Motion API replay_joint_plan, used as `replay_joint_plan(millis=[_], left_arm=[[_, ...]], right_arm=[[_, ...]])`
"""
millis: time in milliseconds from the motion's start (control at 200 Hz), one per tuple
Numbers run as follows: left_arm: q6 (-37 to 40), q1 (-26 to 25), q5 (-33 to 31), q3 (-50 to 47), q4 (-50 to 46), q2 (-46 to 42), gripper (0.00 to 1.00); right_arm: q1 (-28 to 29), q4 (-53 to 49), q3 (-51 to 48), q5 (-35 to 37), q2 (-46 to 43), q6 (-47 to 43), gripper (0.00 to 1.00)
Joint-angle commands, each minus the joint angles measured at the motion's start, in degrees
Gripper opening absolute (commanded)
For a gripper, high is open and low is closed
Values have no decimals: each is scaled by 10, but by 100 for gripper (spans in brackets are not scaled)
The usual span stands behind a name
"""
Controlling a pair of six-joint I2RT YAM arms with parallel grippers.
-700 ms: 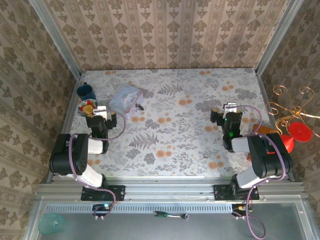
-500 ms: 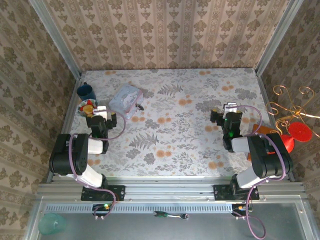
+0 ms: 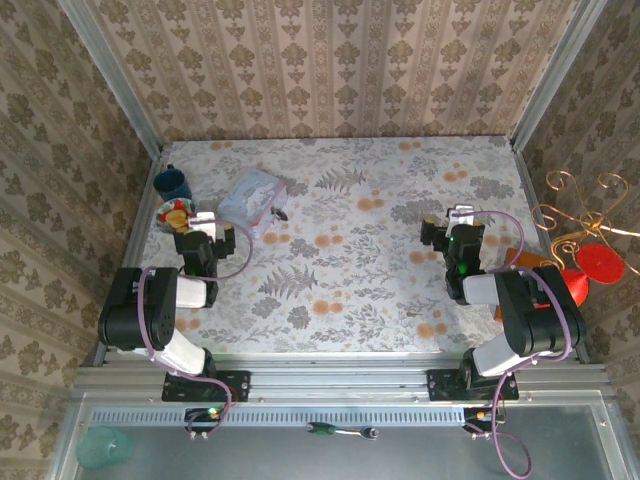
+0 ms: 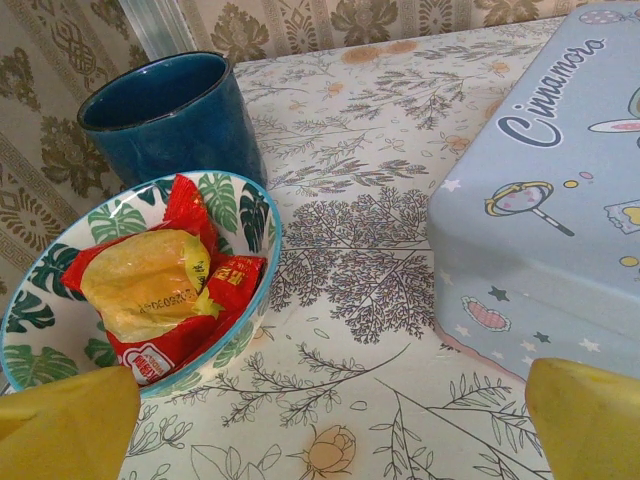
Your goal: Unlock the padlock with the key
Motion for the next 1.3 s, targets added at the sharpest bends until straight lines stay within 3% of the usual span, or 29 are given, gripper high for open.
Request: replay_joint_plan(millis=[0, 355, 515, 785, 855, 940, 1115, 1290], left_arm=[[6, -1, 8, 7, 13, 2, 100], [3, 2, 11, 9, 8, 3, 100], [17, 1, 51, -5, 4, -28, 100], [60, -57, 26, 28, -220, -268, 100], [64, -81, 13, 54, -307, -330, 100], [35, -102, -16, 69, -358, -384, 100], [-125, -107, -112, 73, -441, -473, 100], [-173, -101, -137, 64, -518, -557, 100]], right_arm=[[-4, -2, 9, -1, 4, 5, 100], [-3, -4, 10, -27, 1, -7, 100], [4, 1, 4, -35, -5, -20, 100], [6, 13, -11, -45, -26, -27, 100], [10, -28, -1, -55, -51, -36, 100], [18, -72, 16, -56, -69, -46, 100], [37, -94, 15, -48, -109, -67, 100], [77, -114, 13, -44, -166, -105, 100]])
